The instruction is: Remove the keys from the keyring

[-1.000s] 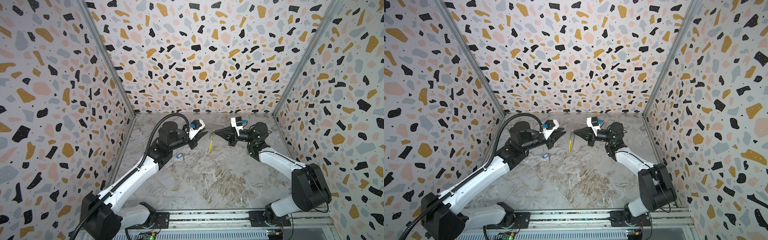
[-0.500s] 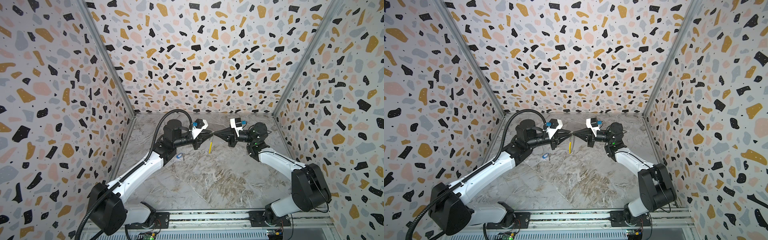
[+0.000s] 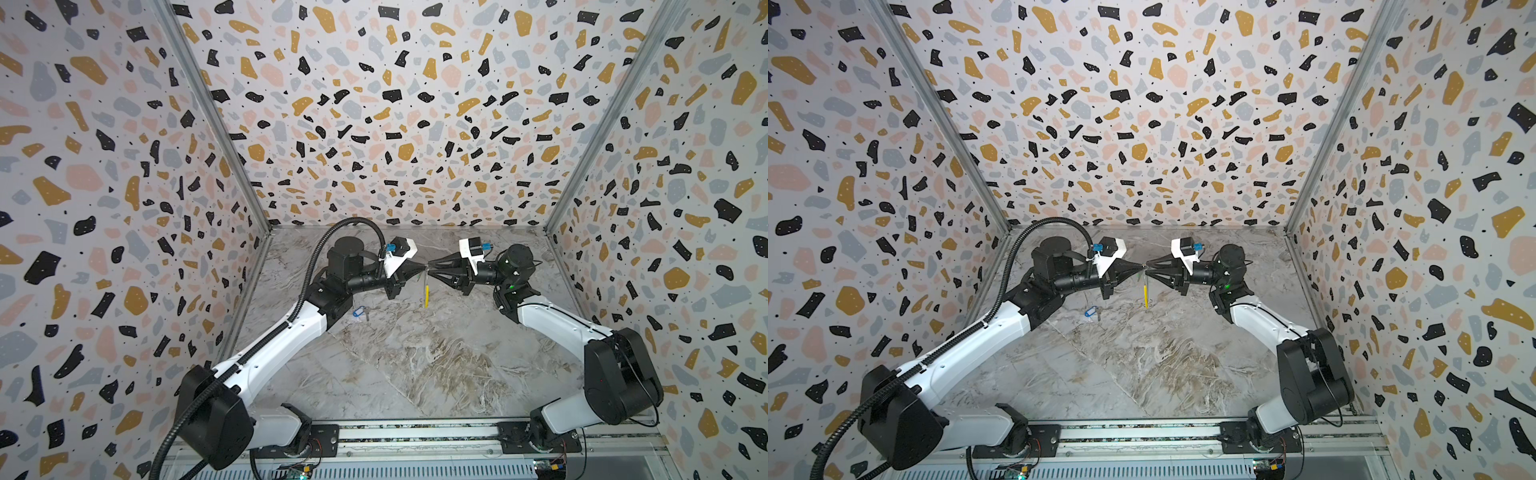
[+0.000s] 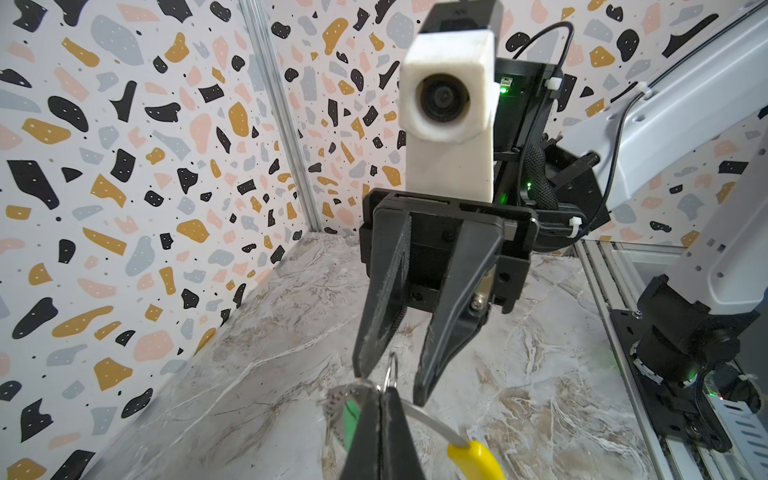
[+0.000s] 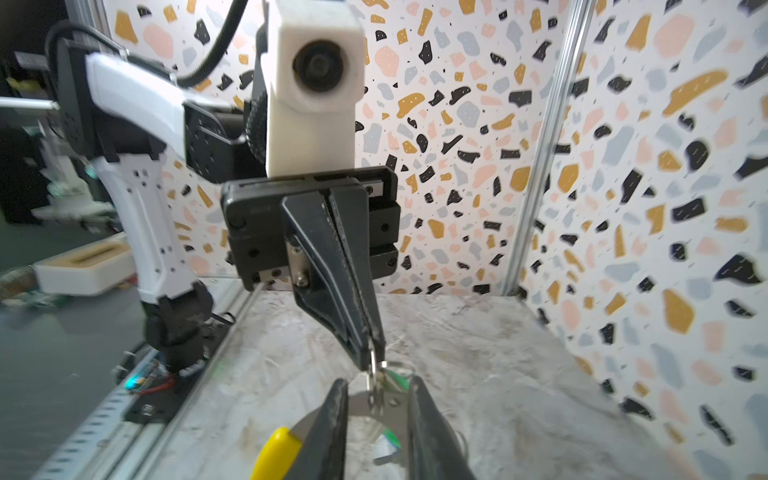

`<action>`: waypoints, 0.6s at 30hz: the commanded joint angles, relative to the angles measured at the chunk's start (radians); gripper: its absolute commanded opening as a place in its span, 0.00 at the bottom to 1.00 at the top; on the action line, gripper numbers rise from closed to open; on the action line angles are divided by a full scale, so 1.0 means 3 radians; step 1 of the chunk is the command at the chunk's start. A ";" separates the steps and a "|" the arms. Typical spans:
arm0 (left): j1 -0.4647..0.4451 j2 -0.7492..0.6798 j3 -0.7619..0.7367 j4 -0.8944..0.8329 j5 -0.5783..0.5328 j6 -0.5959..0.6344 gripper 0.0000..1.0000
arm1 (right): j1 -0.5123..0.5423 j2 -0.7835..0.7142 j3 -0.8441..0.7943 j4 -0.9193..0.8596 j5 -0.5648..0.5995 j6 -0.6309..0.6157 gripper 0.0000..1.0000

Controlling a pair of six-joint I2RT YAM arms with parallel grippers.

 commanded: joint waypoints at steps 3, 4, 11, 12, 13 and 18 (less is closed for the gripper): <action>-0.0042 0.0096 0.0633 -0.1113 -0.0358 0.0738 0.00 | -0.0058 -0.0383 0.0403 -0.1742 0.0376 -0.1396 0.38; -0.0053 0.0141 0.0777 -0.1388 -0.0428 0.0882 0.00 | -0.0058 -0.0387 0.0525 -0.2117 0.0447 -0.1648 0.37; -0.0275 0.0535 0.1526 -0.2508 -0.0937 0.1437 0.00 | -0.0006 -0.0366 0.0763 -0.2686 0.0386 -0.2031 0.29; -0.0308 0.0586 0.1614 -0.2607 -0.0990 0.1476 0.00 | 0.0006 -0.0353 0.0774 -0.2692 0.0344 -0.2033 0.28; -0.0324 0.0625 0.1677 -0.2665 -0.1034 0.1497 0.00 | 0.0015 -0.0340 0.0781 -0.2703 0.0302 -0.2024 0.27; -0.0372 0.0672 0.1795 -0.2752 -0.1111 0.1532 0.00 | 0.0060 -0.0249 0.0857 -0.2904 0.0117 -0.2051 0.23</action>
